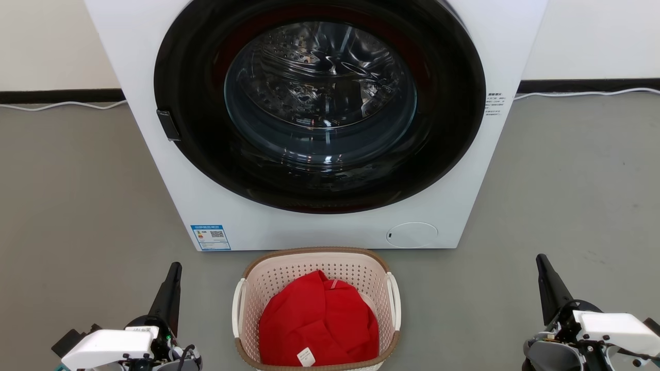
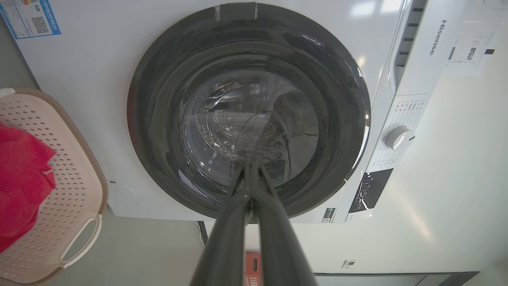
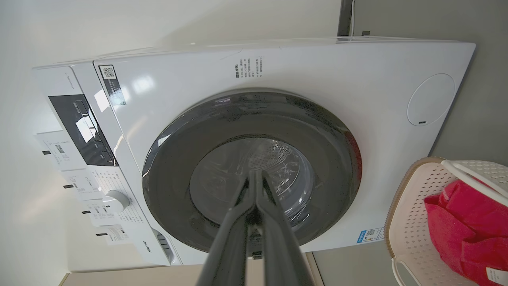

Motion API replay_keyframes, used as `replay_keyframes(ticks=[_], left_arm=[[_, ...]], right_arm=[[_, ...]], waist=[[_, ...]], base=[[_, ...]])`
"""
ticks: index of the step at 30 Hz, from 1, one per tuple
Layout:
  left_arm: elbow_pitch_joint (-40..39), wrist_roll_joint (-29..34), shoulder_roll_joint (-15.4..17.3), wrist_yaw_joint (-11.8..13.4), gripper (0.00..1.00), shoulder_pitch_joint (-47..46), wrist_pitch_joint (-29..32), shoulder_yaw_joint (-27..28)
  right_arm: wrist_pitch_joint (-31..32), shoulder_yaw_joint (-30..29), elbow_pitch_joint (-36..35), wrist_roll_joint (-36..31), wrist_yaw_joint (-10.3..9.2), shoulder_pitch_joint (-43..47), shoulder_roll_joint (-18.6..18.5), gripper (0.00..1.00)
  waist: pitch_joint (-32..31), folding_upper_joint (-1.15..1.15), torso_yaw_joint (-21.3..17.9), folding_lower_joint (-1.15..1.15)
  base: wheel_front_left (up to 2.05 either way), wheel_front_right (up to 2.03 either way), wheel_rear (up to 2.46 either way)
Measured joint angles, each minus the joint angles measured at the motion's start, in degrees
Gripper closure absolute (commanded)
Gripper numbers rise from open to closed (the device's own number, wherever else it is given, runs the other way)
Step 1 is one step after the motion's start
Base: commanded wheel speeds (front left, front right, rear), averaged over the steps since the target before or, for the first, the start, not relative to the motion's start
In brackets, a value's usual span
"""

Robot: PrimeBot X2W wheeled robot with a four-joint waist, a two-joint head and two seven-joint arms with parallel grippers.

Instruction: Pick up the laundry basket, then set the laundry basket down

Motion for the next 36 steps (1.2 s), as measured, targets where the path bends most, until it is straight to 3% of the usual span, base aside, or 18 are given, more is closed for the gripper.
replay_keyframes(ticks=[36], left_arm=[[0.0, 0.0, 0.0, 0.0, 1.0, 0.0, 0.0, 0.0]], right_arm=[[0.0, 0.0, 0.0, 0.0, 0.0, 0.0, 0.0, 1.0]], waist=[[0.0, 0.0, 0.0, 0.0]], base=[[0.0, 0.0, 0.0]])
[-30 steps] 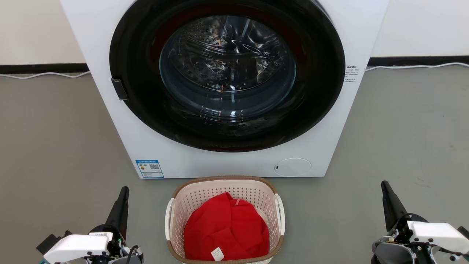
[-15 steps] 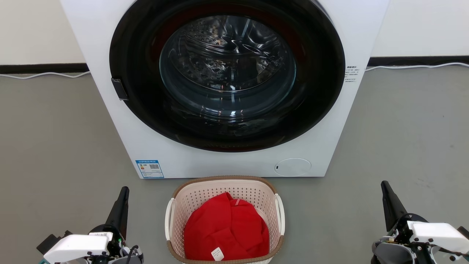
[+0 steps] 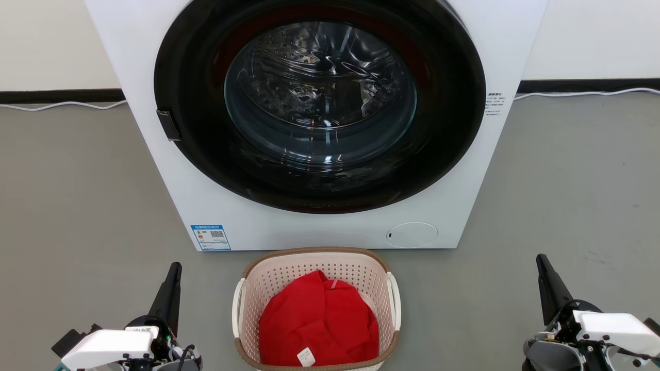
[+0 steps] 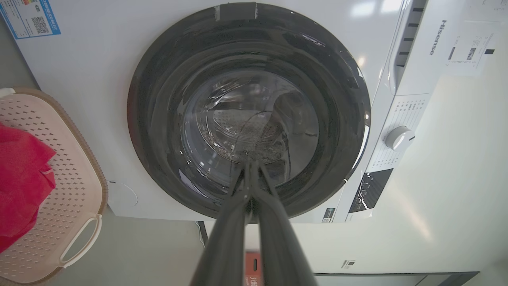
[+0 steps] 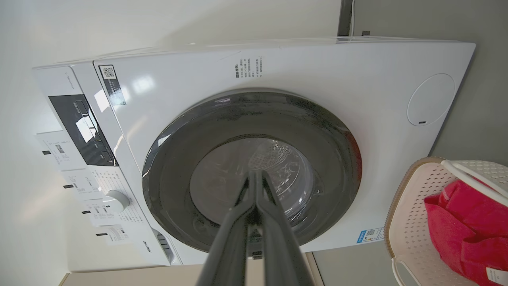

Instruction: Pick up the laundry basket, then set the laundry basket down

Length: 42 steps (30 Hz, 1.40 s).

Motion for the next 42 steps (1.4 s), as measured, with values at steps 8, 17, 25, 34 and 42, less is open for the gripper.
replay_keyframes(ticks=[8, 17, 25, 34, 42], left_arm=[[0.0, 0.0, 0.0, 0.0, 1.0, 0.0, 0.0, 0.0], [0.0, 0.0, 0.0, 0.0, 1.0, 0.0, 0.0, 0.0], [0.0, 0.0, 0.0, 0.0, 1.0, 0.0, 0.0, 0.0], [1.79, -0.01, -0.41, 0.08, 0.0, 1.23, -0.09, -0.05], [4.19, 0.05, -0.77, 0.08, 0.0, 4.75, -0.68, -0.56]], right_arm=[[0.0, 0.0, 0.0, 0.0, 0.0, 0.0, 0.0, 1.0], [0.0, 0.0, 0.0, 0.0, 0.0, 0.0, 0.0, 1.0], [0.0, 0.01, 0.0, 0.0, 0.0, 0.0, 0.0, 1.0], [0.0, 0.25, 1.67, 0.02, -0.03, 1.24, 0.23, 0.0], [-0.38, 1.04, 4.02, 0.01, -0.08, 4.6, 0.91, 0.0]], waist=[[0.0, 0.0, 0.0, 0.0], [0.0, 0.0, 0.0, 0.0], [0.0, 0.0, 0.0, 0.0], [0.0, 0.0, 0.0, 0.0], [-0.03, 0.0, 0.04, 0.02]], base=[[0.0, 0.0, 0.0], [0.0, 0.0, 0.0], [0.0, 0.0, 0.0], [0.0, 0.0, 0.0], [0.0, 0.0, 0.0]])
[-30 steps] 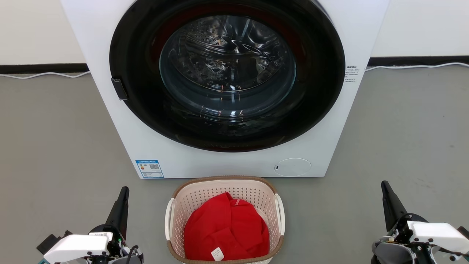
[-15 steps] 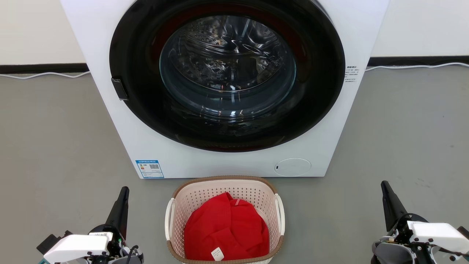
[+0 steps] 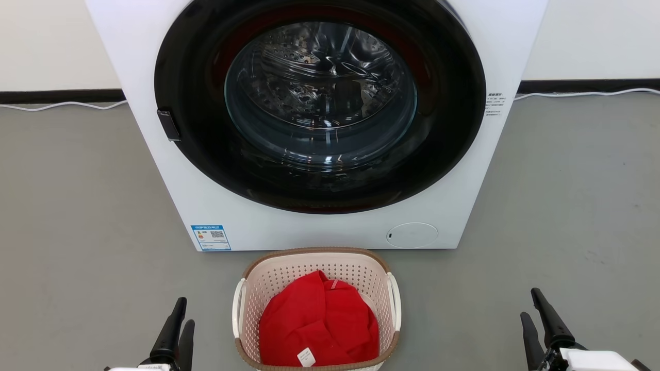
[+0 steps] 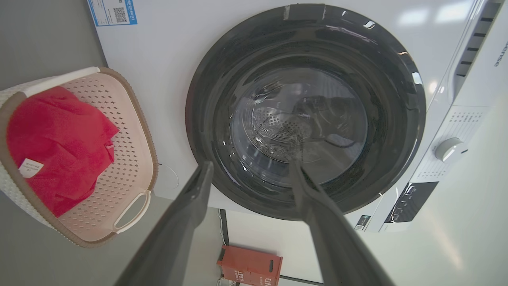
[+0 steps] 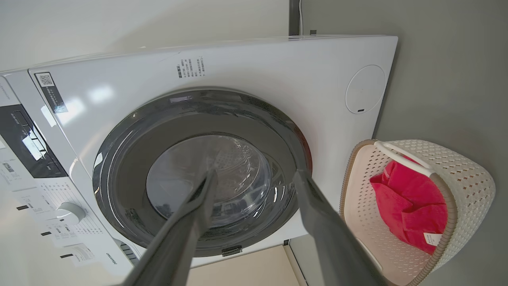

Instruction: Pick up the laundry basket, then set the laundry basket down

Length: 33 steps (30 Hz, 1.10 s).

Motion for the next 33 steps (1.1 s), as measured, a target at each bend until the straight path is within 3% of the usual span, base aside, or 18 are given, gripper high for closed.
replay_keyframes(ticks=[18, 33], left_arm=[[-3.18, 8.46, 0.05, 0.71, 0.0, 0.02, -2.89, -0.99], [-6.83, 23.16, 0.23, 3.04, 0.0, 0.19, -5.22, -3.94]], right_arm=[[-2.77, 2.19, -1.22, -7.44, 0.0, 0.0, -0.01, 0.0], [-5.17, 4.85, -3.64, -21.43, 0.0, 0.01, -0.03, 0.0]], waist=[[0.15, 0.0, 0.16, 0.0], [0.14, 0.0, 0.28, -0.01]], base=[[0.0, 0.0, 0.0], [0.0, 0.0, 0.0]])
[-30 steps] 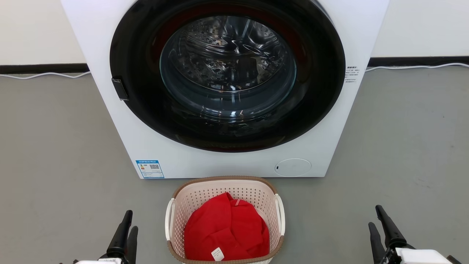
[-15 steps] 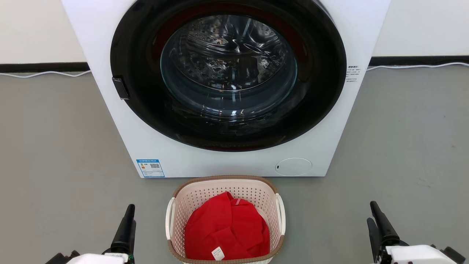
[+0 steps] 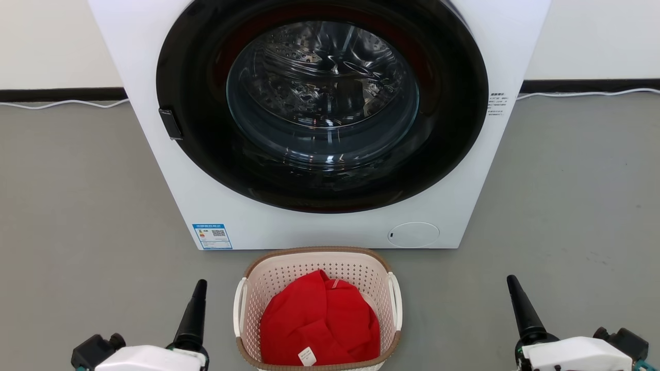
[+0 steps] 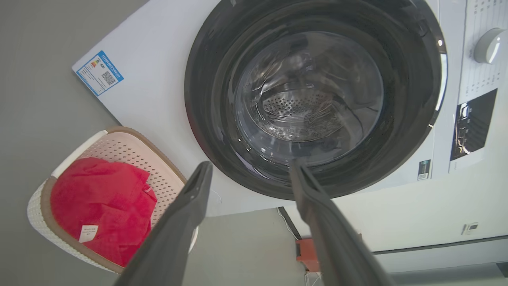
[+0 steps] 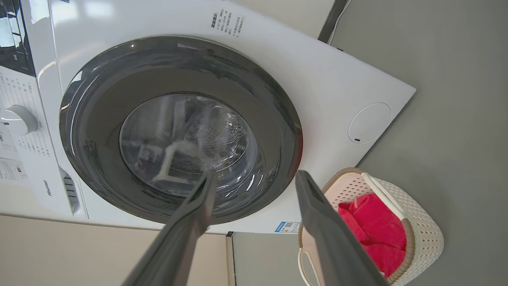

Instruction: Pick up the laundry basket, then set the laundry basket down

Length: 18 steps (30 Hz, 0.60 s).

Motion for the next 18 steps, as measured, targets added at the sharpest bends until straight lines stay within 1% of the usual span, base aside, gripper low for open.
replay_keyframes(ticks=[1, 4, 18], left_arm=[[-0.24, 2.4, 0.02, 0.19, 0.0, 0.03, -0.31, -0.49], [-0.53, 5.83, 0.04, 0.59, 0.0, 0.1, -0.83, -1.0], [-1.82, 17.49, 0.71, 3.55, 0.0, 1.44, -3.16, -3.68]], right_arm=[[-0.09, 0.14, -0.22, -1.76, 0.0, 0.0, 0.0, 0.0], [-0.76, 0.48, -0.34, -4.39, 0.0, 0.03, -0.02, 0.0], [-3.08, 2.74, -0.77, -14.82, 0.01, 0.11, -0.07, 0.0]], waist=[[-0.04, 0.0, 0.0, 0.0], [-0.1, 0.0, 0.02, 0.0], [-0.41, 0.0, 0.12, 0.0]], base=[[0.0, 0.0, 0.0], [0.0, 0.0, 0.0], [0.0, 0.0, 0.0]])
